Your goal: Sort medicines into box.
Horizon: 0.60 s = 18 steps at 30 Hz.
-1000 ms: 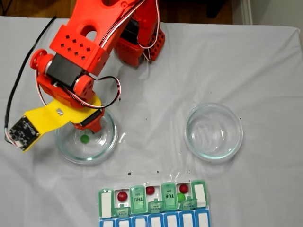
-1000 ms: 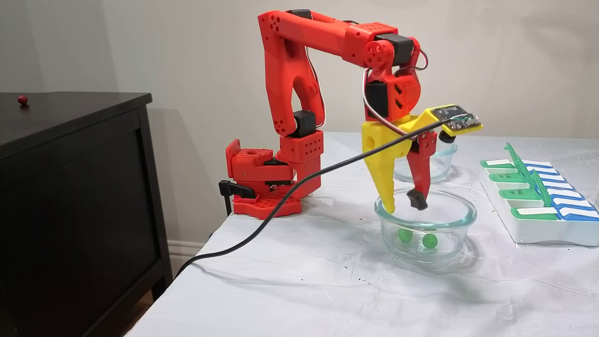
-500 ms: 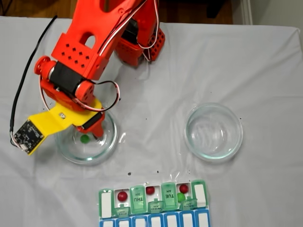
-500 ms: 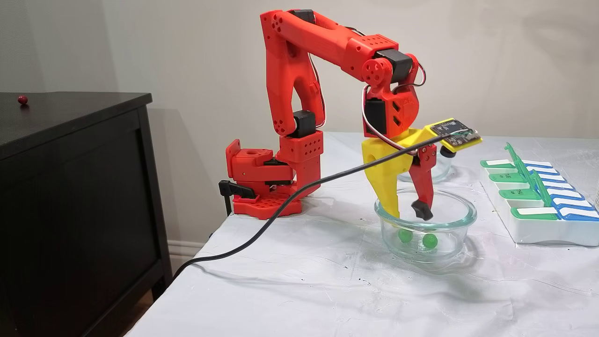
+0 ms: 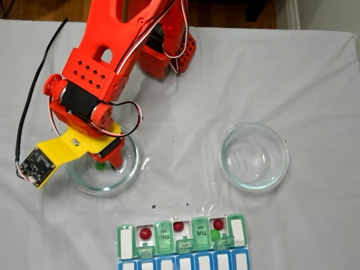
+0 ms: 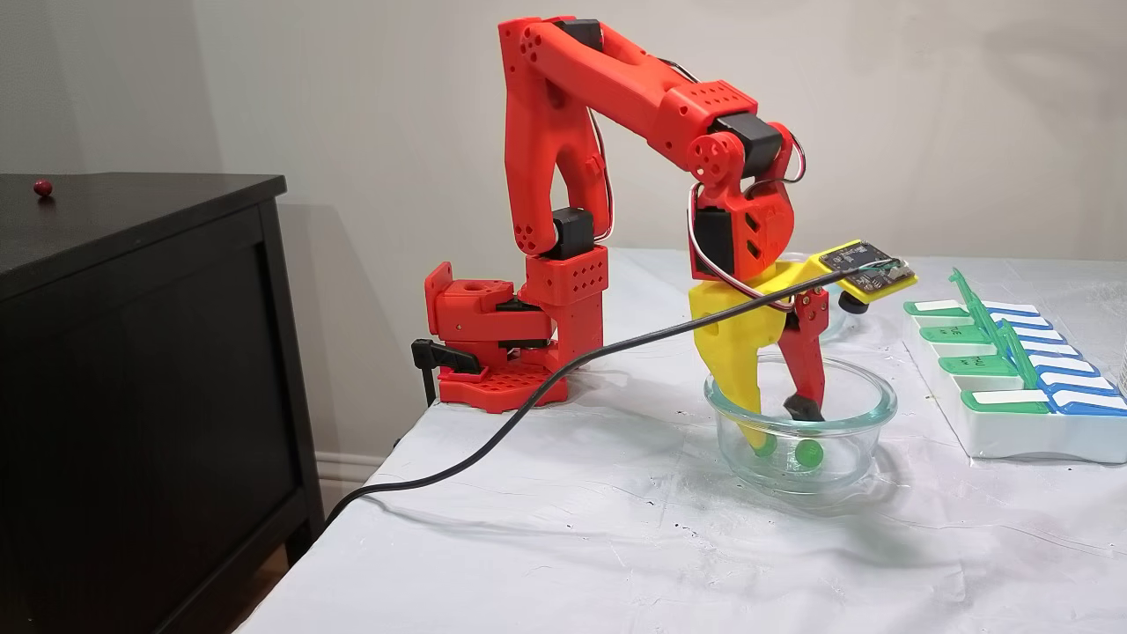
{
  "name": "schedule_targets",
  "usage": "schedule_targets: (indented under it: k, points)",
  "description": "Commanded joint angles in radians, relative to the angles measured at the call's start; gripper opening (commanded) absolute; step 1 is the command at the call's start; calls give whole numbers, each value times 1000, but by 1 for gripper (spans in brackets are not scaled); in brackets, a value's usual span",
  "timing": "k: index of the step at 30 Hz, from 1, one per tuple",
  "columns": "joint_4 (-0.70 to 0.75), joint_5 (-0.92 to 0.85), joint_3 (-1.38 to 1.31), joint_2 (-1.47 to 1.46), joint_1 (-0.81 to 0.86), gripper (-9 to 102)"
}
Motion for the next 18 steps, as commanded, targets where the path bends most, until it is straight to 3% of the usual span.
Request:
schedule_targets:
  k: [1,18]
  points:
    - [29,-3,-6,3,-6,25]
    - [41,37,-61,-103,-48,23]
